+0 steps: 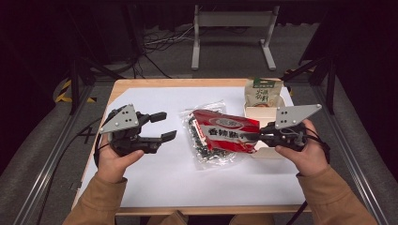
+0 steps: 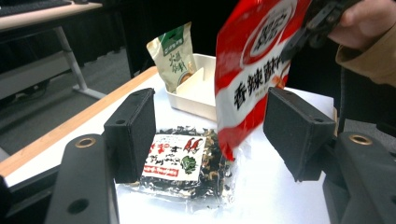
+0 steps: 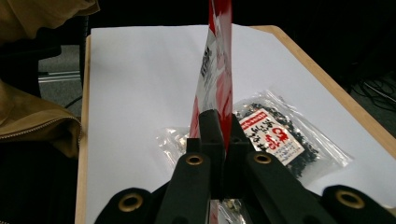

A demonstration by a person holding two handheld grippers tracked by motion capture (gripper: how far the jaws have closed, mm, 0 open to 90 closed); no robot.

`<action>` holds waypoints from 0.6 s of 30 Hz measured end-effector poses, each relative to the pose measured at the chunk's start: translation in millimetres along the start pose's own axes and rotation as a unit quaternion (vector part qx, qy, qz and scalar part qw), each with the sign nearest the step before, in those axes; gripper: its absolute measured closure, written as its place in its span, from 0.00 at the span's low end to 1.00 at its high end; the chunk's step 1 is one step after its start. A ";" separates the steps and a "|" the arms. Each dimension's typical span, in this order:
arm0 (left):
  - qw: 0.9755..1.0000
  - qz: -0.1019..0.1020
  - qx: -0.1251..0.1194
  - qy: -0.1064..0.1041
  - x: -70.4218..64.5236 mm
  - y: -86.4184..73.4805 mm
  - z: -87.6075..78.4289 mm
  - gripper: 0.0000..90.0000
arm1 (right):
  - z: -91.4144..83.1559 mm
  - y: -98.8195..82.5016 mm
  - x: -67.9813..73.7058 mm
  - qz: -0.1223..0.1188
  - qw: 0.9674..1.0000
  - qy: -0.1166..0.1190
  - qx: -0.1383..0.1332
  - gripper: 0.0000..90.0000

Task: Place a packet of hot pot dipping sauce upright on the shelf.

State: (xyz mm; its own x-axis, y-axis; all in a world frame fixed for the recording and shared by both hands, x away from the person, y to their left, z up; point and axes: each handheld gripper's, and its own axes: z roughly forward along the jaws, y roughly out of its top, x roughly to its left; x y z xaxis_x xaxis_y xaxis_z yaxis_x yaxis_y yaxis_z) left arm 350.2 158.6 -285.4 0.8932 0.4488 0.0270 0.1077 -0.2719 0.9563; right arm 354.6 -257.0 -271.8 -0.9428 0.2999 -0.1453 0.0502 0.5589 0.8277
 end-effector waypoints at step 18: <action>0.999 -0.027 0.033 0.012 19.2 -15.9 9.1 0.36 | -26.7 7.5 -23.2 0.005 0.999 -0.042 -0.003 1.00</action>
State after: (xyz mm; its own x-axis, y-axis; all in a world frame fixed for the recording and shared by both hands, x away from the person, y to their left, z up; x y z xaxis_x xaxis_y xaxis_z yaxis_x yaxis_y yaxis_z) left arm 369.6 163.7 -302.7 0.8748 0.4843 -0.0157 0.1839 -0.3018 0.9355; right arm 368.0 -280.4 -247.7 -0.9114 0.3693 -0.1818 0.0572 0.5509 0.8326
